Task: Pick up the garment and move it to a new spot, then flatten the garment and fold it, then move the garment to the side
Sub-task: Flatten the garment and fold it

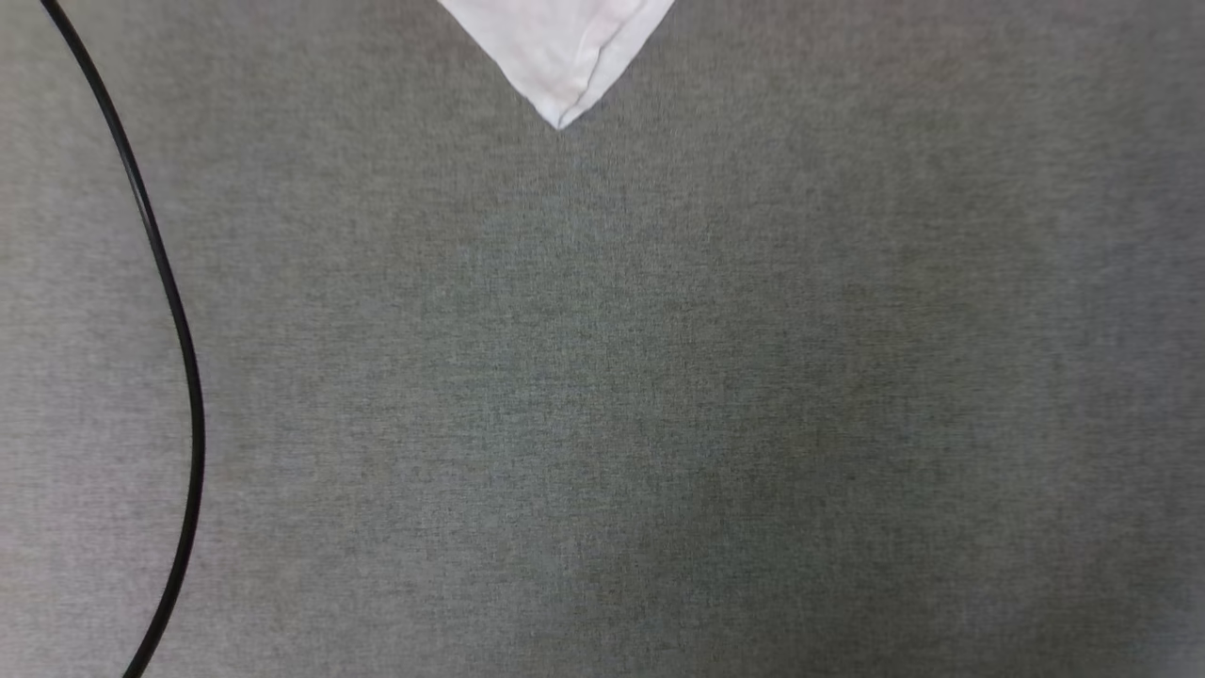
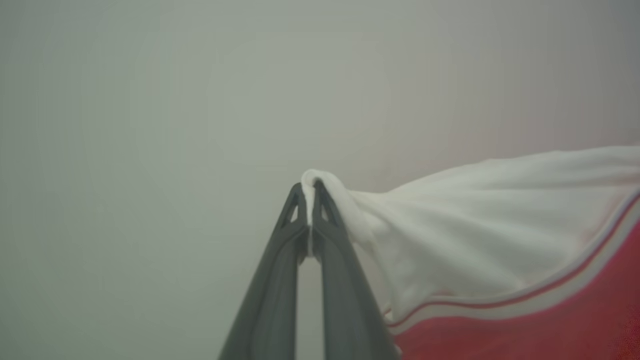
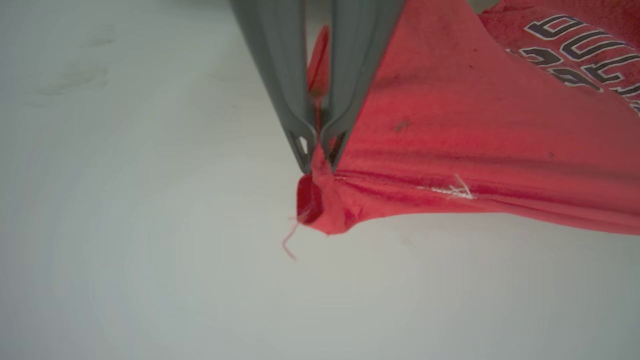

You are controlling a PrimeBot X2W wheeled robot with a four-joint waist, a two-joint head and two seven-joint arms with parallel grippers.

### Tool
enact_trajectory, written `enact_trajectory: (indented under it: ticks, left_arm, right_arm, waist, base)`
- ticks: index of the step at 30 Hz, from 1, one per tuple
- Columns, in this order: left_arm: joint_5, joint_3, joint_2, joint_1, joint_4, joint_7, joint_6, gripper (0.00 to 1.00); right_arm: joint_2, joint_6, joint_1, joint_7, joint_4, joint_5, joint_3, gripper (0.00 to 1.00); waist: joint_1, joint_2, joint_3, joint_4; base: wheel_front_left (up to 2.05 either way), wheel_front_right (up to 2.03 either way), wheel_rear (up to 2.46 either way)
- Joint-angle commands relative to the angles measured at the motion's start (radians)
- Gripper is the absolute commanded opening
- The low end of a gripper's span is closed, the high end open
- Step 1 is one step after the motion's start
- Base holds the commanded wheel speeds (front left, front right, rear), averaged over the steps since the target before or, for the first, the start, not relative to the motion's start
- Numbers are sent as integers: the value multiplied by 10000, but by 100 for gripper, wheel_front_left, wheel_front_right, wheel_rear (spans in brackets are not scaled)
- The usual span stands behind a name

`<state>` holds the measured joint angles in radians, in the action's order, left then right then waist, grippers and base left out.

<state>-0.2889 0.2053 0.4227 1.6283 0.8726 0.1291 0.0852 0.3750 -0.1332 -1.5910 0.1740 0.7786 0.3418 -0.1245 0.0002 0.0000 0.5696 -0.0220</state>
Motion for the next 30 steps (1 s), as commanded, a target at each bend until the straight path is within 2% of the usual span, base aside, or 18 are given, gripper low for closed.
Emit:
enact_trajectory:
  ticks: [1, 7, 11, 19, 26, 30]
  left_arm:
    - [-132, -81, 56, -6, 171, 43, 12, 0]
    - [-531, -79, -44, -754, 598, 188, 232, 0]
    - [-997, -37, -36, -1859, 901, 395, 375, 0]
    - [-2376, 268, -65, -5465, 675, 972, 434, 0]
    - [-3526, 117, 313, -8761, -264, 1266, 433, 0]
    - [-3764, -115, 206, -10587, -902, 1333, 338, 0]
  right_arm:
    - [15, 46, 2, -154, 157, 85, -67, 0]
    - [-108, 38, 636, -368, 507, 554, -631, 0]
    - [-76, 37, 1593, -663, 487, 1207, -1262, 0]
    - [352, 37, 5092, -1587, 53, 2612, -2299, 0]
    - [384, 49, 7984, -2363, -184, 3511, -2424, 0]
    - [491, 52, 9424, -2715, -326, 3754, -2388, 0]
  waist:
    - [-2, 0, 425, 24]
    - [-2, 0, 593, -21]
    - [-2, 0, 401, -65]
    - [-2, 0, -908, 1]
    - [-2, 0, -2264, -26]
    - [-2, 0, -2980, 49]
  base:
    - [0, 0, 0]
    - [0, 0, 0]
    - [0, 0, 0]
    - [0, 0, 0]
    - [0, 0, 0]
    - [0, 0, 0]
